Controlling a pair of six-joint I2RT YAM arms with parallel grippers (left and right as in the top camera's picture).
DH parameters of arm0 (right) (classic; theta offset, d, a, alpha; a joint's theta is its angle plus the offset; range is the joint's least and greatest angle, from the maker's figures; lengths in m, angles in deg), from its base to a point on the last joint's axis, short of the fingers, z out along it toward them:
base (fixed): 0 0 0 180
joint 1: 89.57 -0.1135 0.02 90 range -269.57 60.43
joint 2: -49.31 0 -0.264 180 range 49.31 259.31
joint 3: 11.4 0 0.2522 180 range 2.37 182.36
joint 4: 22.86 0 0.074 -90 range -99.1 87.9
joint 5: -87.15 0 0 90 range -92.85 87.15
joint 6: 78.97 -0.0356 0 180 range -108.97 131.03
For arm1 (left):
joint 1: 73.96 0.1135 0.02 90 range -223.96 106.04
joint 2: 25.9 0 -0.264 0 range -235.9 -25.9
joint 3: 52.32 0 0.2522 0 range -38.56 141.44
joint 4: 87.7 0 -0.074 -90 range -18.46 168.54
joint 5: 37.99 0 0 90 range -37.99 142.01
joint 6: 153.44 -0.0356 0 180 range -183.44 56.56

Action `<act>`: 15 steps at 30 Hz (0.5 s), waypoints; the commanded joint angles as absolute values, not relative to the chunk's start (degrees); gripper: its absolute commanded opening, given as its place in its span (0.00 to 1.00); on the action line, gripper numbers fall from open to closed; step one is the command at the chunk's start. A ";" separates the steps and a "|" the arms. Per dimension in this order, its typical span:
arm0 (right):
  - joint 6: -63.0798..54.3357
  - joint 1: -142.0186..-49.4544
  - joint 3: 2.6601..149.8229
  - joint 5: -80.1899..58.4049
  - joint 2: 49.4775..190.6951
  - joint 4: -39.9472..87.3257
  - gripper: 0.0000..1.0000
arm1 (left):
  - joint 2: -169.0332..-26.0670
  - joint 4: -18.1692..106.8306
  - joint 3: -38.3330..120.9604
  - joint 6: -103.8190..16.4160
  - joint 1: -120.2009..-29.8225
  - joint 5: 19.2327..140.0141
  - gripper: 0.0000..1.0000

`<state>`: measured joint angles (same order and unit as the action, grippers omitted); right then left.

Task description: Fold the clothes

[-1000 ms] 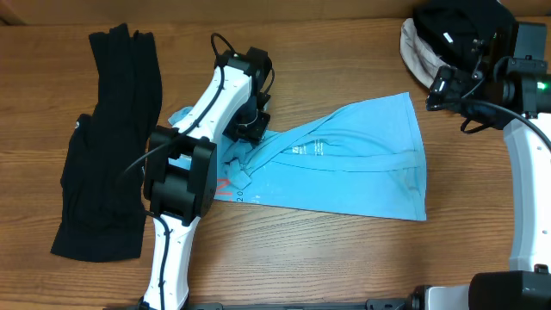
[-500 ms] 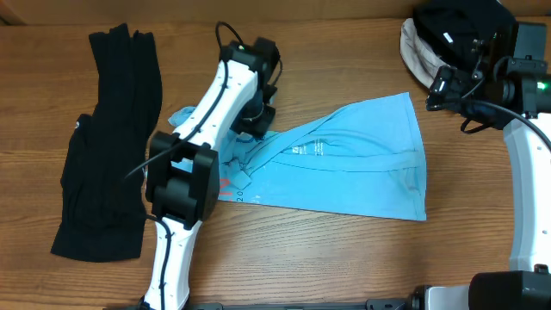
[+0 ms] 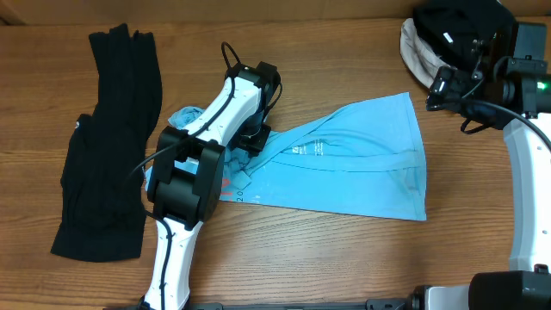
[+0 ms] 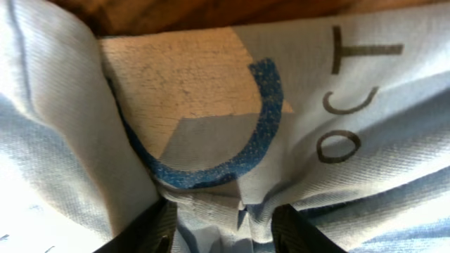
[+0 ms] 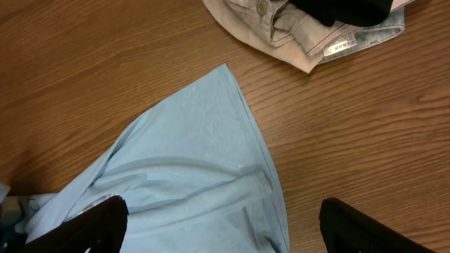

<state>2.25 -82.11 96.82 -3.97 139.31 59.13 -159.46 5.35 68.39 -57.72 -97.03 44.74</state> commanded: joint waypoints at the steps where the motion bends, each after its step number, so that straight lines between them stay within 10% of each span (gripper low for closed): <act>1: 2.51 -82.00 97.19 -4.00 139.13 58.98 0.91 | -158.98 6.14 68.00 -54.12 -97.14 42.79 0.43; 15: 2.51 -82.00 97.19 -3.97 139.13 58.93 0.91 | -158.96 7.40 68.09 -49.00 -95.74 43.14 0.17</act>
